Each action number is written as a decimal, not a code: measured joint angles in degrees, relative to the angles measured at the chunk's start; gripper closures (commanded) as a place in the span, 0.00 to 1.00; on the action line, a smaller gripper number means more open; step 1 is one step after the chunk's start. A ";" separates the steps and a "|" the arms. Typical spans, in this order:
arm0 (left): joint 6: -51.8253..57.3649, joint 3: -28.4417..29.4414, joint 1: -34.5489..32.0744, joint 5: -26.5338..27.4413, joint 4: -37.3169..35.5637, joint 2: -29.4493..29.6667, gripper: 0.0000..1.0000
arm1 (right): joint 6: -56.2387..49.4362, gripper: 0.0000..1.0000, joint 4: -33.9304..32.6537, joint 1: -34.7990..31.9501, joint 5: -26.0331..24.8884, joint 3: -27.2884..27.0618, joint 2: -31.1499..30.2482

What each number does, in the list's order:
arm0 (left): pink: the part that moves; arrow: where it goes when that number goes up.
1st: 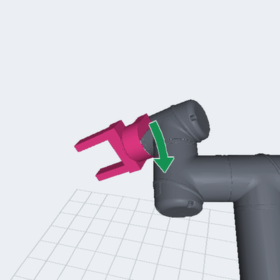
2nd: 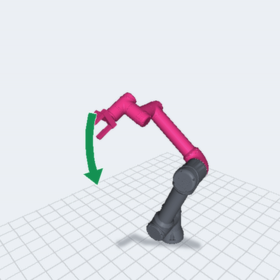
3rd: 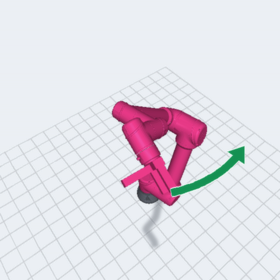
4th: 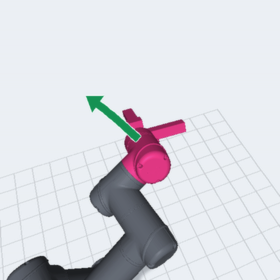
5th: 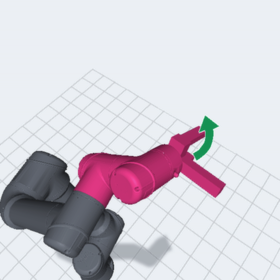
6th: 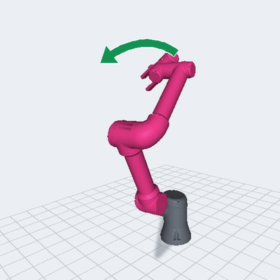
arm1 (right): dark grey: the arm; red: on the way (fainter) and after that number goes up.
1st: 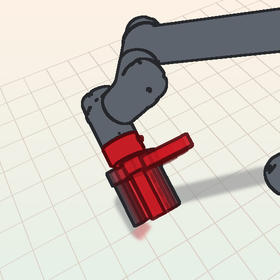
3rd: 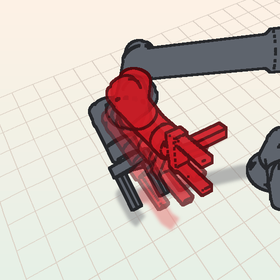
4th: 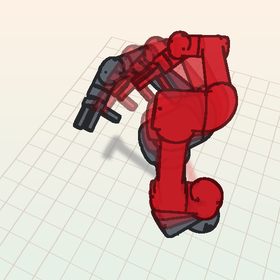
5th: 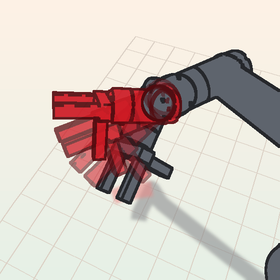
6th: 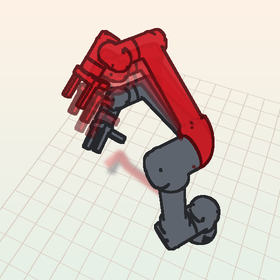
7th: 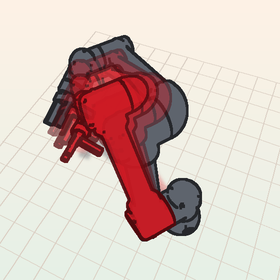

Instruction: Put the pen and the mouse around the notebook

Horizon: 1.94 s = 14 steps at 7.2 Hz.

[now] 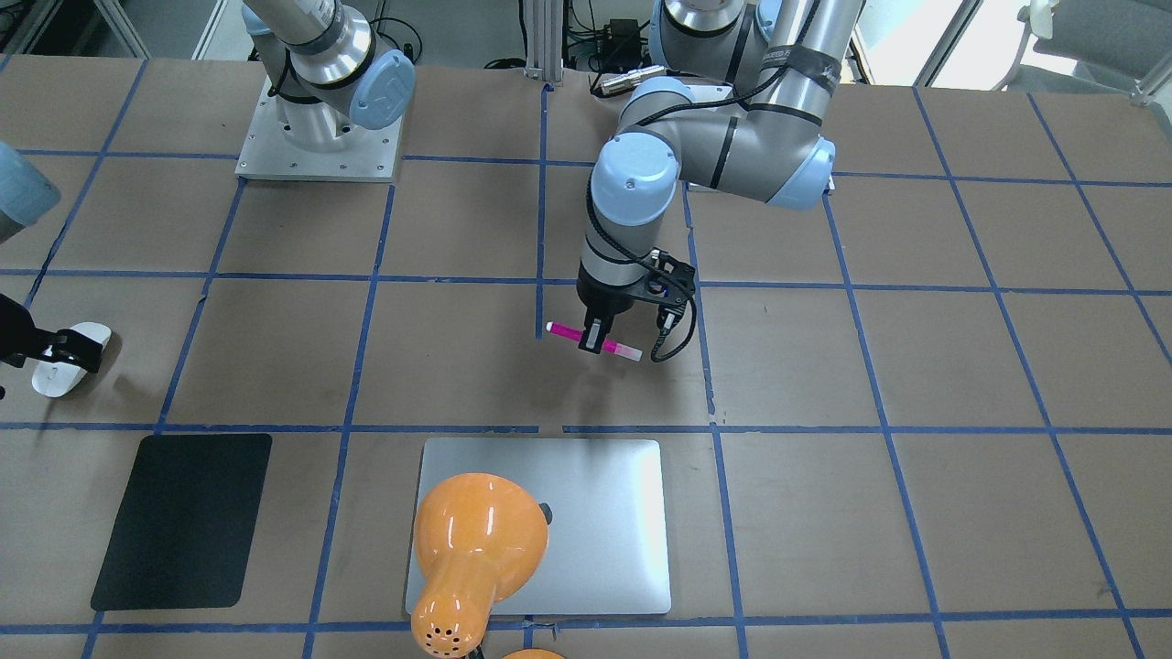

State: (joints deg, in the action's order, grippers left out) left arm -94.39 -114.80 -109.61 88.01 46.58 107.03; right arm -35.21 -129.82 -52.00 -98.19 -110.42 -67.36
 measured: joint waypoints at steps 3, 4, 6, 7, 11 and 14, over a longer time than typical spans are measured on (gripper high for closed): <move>-9.94 5.97 -4.85 0.27 0.58 6.43 1.00 | -0.10 0.67 -0.07 0.22 0.04 0.08 0.66; -10.29 6.68 -5.45 0.43 1.17 6.95 0.85 | -0.14 0.76 0.33 0.27 -0.11 0.12 0.57; -9.85 6.49 -5.76 0.48 2.14 7.39 0.00 | 0.10 0.93 2.03 0.31 -0.22 0.29 0.29; -9.64 6.64 -5.68 0.26 2.15 7.79 0.00 | 0.31 0.93 3.48 0.31 -0.24 0.74 -0.29; 15.49 10.09 -1.46 -0.90 10.20 1.59 0.00 | 9.53 0.91 10.27 -11.46 1.28 11.33 -0.95; 54.90 17.27 5.91 -0.51 33.51 -7.81 0.00 | 15.62 0.80 10.80 -21.35 5.11 21.18 8.22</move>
State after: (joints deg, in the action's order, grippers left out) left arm -39.49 -97.54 -103.71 87.50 80.10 99.22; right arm -19.59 -119.02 -73.36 -93.08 -89.24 -59.14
